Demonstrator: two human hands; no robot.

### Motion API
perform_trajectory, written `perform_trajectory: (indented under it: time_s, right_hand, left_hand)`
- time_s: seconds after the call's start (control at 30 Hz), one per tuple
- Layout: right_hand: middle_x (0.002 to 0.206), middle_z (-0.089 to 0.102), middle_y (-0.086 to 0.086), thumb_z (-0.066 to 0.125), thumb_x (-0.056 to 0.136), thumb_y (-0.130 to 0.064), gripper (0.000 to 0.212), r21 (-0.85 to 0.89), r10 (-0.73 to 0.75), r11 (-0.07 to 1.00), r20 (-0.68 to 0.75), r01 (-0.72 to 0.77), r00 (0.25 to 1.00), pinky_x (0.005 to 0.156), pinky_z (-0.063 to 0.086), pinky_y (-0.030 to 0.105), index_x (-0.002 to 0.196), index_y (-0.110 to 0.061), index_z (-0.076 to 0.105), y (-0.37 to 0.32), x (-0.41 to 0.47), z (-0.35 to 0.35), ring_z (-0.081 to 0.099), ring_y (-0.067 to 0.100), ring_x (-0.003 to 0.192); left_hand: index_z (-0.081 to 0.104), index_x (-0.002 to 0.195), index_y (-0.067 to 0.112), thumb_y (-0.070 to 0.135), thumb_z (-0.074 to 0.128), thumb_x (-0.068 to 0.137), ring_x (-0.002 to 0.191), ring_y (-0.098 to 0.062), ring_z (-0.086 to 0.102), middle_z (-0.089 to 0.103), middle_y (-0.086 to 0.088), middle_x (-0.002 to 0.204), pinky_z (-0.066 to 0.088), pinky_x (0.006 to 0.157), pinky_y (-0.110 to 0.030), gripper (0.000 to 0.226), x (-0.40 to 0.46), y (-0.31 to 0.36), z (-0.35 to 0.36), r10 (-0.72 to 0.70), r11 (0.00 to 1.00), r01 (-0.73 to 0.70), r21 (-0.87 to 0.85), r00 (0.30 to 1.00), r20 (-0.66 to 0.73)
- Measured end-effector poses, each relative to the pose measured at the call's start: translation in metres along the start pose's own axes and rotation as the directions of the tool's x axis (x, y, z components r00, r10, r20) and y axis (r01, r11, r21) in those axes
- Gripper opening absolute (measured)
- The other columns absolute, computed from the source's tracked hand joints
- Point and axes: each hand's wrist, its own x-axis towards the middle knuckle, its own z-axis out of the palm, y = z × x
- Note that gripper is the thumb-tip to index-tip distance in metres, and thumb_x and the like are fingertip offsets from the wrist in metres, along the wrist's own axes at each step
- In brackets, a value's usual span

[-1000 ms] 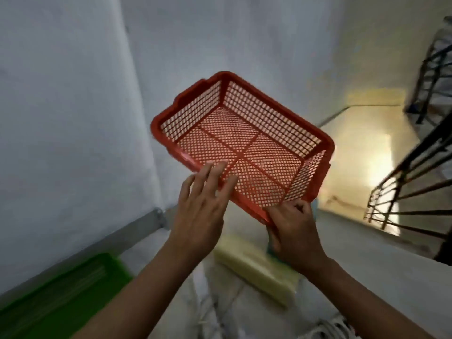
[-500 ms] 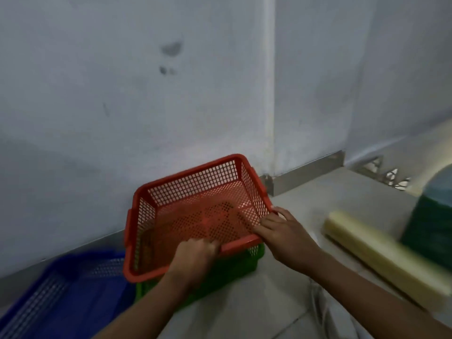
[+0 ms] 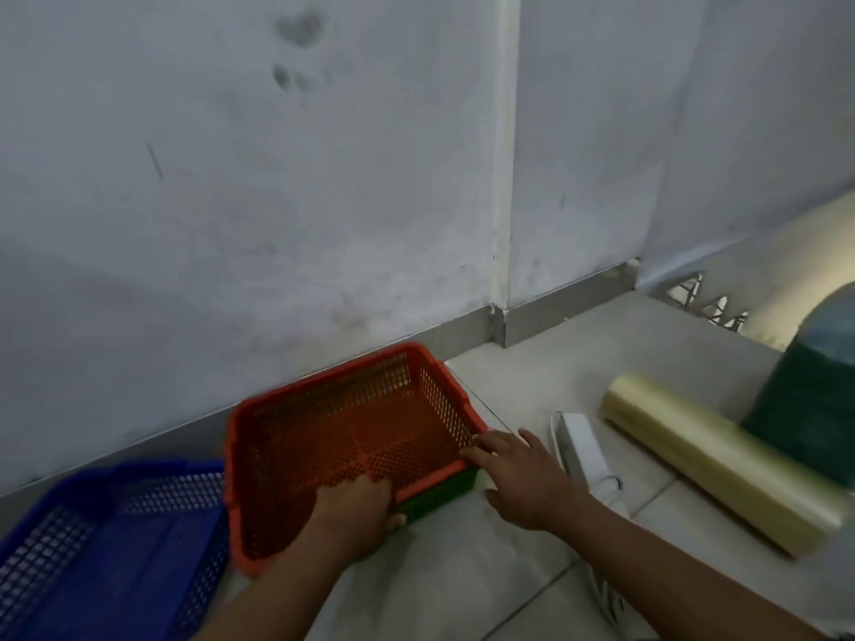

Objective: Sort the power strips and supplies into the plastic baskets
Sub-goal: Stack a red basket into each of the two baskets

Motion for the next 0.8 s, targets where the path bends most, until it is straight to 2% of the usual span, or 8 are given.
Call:
perform_trajectory:
  time_s: [0.13,0.27,0.4,0.5,0.6,0.73,0.8]
  right_hand:
    - [0.159,0.017,0.003,0.052,0.092,-0.028,0.064,0.029,0.012,0.999,0.053,-0.014,0.999,0.118,0.008,0.048,0.148,-0.032,0.021,0.008,-0.006,0.008,0.015,0.021,0.146]
    - [0.159,0.017,0.002,0.051,0.092,-0.028,0.066,0.106,0.046,0.993,0.036,-0.049,0.998,0.117,0.009,0.047,0.149,-0.032,0.018,0.012,-0.018,0.01,0.016,0.019,0.146]
    - [0.159,0.02,0.004,0.052,0.091,-0.027,0.068,0.117,0.136,0.983,0.048,-0.14,0.99,0.116,0.011,0.046,0.149,-0.031,0.018,0.024,-0.045,0.007,0.019,0.021,0.145]
    - [0.158,0.022,0.003,0.053,0.09,-0.026,0.067,0.131,0.265,0.954,0.042,-0.269,0.963,0.116,0.012,0.046,0.148,-0.03,0.02,0.034,-0.072,-0.001,0.023,0.021,0.143]
    - [0.156,0.027,0.002,0.053,0.09,-0.025,0.066,0.152,0.383,0.911,0.04,-0.384,0.923,0.115,0.012,0.048,0.148,-0.028,0.022,0.03,-0.102,-0.012,0.026,0.021,0.141]
    - [0.155,0.029,0.003,0.055,0.088,-0.027,0.067,0.127,0.502,0.855,0.036,-0.503,0.864,0.113,0.019,0.047,0.147,-0.027,0.023,0.026,-0.155,-0.037,0.029,0.022,0.14]
    - [0.153,0.032,0.005,0.056,0.088,-0.03,0.067,0.068,0.573,0.818,0.003,-0.572,0.82,0.11,0.025,0.045,0.147,-0.026,0.024,0.034,-0.189,-0.057,0.034,0.024,0.137]
  left_hand:
    - [0.043,0.127,0.015,0.046,0.044,0.091,0.118,-0.032,0.055,0.053,-0.012,0.131,0.046,0.098,-0.045,0.047,0.002,0.01,0.004,-0.013,1.0,0.013,0.013,0.999,0.046]
    - [0.041,0.128,0.02,0.044,0.042,0.091,0.12,-0.028,0.05,0.05,-0.008,0.133,0.041,0.101,-0.044,0.044,0.006,0.029,-0.003,0.042,0.998,-0.04,0.043,0.998,-0.037]
    - [0.036,0.13,0.021,0.04,0.041,0.092,0.121,-0.025,0.047,0.044,-0.007,0.134,0.04,0.102,-0.039,0.043,0.004,0.066,-0.021,0.147,0.989,-0.148,0.011,0.969,-0.197]
    - [0.035,0.134,0.02,0.043,0.043,0.093,0.117,-0.024,0.049,0.046,-0.007,0.132,0.045,0.099,-0.038,0.049,-0.003,0.097,-0.036,0.252,0.957,-0.279,-0.082,0.935,-0.251]
    - [0.037,0.135,0.02,0.047,0.044,0.092,0.115,-0.021,0.052,0.049,-0.005,0.132,0.047,0.095,-0.035,0.051,-0.019,0.12,-0.043,0.352,0.914,-0.396,-0.089,0.882,-0.312]
    - [0.038,0.133,0.017,0.044,0.048,0.09,0.114,-0.026,0.054,0.049,-0.009,0.131,0.048,0.093,-0.038,0.052,-0.036,0.154,-0.044,0.478,0.855,-0.507,-0.107,0.851,-0.218]
    - [0.039,0.132,0.015,0.043,0.05,0.09,0.117,-0.028,0.052,0.049,-0.012,0.13,0.047,0.095,-0.041,0.051,-0.042,0.177,-0.054,0.56,0.812,-0.579,-0.078,0.809,-0.179]
